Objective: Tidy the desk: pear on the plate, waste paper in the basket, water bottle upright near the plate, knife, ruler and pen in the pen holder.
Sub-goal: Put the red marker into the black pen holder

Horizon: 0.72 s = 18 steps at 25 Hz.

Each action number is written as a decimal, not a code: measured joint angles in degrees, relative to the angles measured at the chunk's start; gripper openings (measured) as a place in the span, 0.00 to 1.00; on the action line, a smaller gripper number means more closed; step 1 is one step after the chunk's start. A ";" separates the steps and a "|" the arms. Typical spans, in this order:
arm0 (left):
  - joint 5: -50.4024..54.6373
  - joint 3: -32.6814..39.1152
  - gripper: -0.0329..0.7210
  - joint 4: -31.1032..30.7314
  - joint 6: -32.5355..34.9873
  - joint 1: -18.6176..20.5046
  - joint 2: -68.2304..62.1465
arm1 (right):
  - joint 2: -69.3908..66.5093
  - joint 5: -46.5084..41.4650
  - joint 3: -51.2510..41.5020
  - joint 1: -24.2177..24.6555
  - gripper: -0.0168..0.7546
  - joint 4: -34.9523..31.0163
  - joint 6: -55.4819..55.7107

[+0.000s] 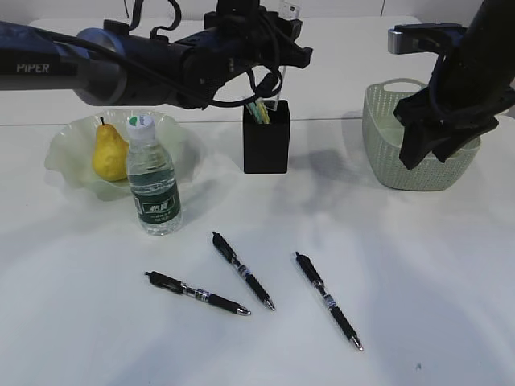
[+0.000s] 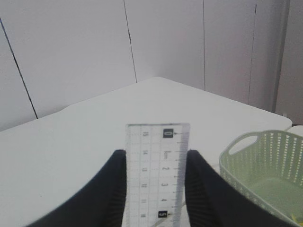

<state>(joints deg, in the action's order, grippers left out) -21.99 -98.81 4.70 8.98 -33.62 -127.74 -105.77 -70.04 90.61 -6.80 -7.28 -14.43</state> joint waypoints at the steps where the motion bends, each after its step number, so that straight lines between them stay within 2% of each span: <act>1: -0.11 0.00 0.38 0.00 0.00 0.00 -0.27 | 0.00 0.00 0.00 0.00 0.54 0.00 0.00; 18: -1.35 0.00 0.38 0.09 0.00 0.00 -3.97 | 0.09 0.00 0.00 0.00 0.54 0.00 0.00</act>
<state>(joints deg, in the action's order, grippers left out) -23.34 -98.81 4.79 8.98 -33.62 -131.70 -105.68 -70.04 90.61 -6.80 -7.28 -14.43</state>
